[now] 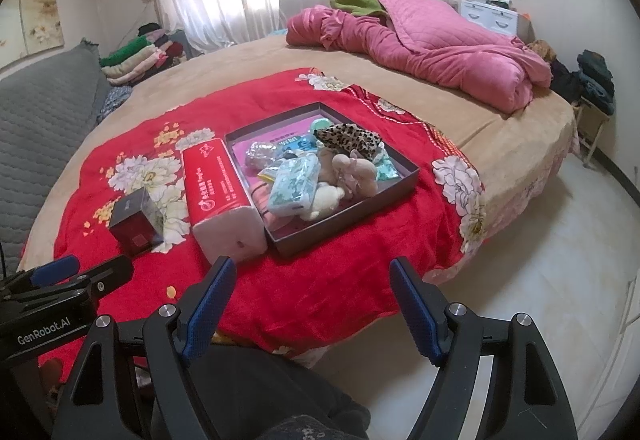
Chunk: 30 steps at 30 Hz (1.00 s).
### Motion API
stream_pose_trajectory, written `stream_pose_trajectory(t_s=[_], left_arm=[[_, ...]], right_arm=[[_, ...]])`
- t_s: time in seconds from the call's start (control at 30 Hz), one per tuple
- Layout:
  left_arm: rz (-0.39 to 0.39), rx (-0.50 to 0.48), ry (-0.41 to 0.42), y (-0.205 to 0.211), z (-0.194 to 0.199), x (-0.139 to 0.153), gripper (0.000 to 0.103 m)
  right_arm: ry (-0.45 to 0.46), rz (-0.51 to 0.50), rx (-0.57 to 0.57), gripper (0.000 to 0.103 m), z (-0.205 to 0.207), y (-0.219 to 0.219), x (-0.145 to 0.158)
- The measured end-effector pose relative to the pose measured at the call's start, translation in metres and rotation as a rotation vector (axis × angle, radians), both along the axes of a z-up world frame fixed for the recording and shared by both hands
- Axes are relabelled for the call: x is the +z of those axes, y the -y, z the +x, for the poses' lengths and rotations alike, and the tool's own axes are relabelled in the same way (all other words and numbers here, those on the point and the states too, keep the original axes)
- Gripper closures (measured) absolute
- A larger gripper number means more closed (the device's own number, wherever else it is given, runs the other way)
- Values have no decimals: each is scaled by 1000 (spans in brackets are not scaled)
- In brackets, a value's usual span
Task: Organize soft objects
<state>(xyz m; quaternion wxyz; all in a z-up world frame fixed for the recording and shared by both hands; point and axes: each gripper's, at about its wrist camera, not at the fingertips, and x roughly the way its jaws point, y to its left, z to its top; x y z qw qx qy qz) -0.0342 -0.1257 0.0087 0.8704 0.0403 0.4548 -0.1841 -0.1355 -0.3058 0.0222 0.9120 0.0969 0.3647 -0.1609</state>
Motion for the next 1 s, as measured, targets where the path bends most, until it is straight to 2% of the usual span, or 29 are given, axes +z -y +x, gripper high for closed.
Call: stream_pose_trajectory(t_s=[0.7,1.0], left_arm=[[12,15,-14,-1,7,-6,14],[18,15,-43,-1,15,-15,14]], right_arm=[[-3,-1,-5,23,1,2,0],[-23,4,-6,23,8,2,-6]])
